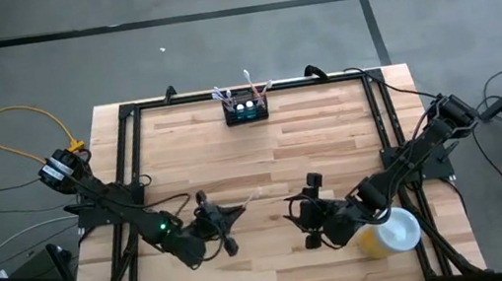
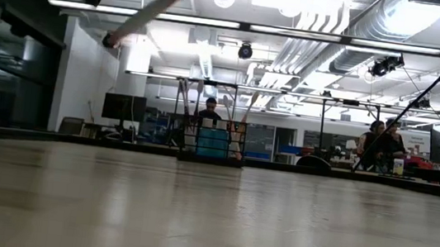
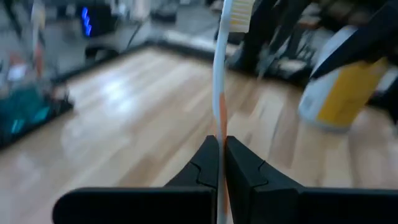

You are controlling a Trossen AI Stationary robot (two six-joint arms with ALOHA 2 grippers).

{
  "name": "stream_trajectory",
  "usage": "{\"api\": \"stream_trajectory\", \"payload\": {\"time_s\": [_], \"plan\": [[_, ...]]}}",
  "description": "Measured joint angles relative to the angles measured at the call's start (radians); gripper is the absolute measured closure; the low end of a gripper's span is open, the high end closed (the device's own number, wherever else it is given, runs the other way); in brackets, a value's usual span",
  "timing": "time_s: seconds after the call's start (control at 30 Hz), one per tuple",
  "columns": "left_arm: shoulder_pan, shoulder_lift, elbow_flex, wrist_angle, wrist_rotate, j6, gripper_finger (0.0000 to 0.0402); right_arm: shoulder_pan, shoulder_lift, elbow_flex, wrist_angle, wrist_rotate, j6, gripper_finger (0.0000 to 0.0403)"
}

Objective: Pick & Place toothbrushing station
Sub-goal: Put the orange toothbrush into the wire organizer

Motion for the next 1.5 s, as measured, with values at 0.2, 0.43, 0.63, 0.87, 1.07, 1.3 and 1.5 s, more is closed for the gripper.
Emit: {"api": "stream_trajectory", "payload": {"time_s": [0.2,0.43,0.63,0.87,1.07,1.3,1.5], "plan": [[-0.003,0.001,0.000,0.373,0.060,0.407,0.0401,0.000,0.000,0.000,0.136,0.001,-0.135,0.0217],[-0.003,0.002,0.001,0.568,0.156,0.671,0.0401,0.000,0.000,0.000,0.353,-0.002,-0.353,0.0217],[-0.002,0.002,0.001,0.630,0.200,0.779,0.0401,0.000,0.000,0.000,0.515,-0.002,-0.507,0.0217],[0.005,0.002,0.001,0.709,0.273,0.898,0.0401,0.000,0.000,0.000,0.648,-0.014,-0.619,0.0217],[0.029,0.002,0.001,0.718,0.293,0.915,0.0401,0.000,0.000,0.000,0.753,-0.073,-0.680,0.0217],[0.054,0.002,0.001,0.736,0.378,0.912,0.0401,0.000,0.000,0.000,0.798,-0.111,-0.697,0.0217],[0.070,0.002,0.001,0.747,0.436,0.912,0.0401,0.000,0.000,0.000,0.812,-0.114,-0.708,0.0222]]}}
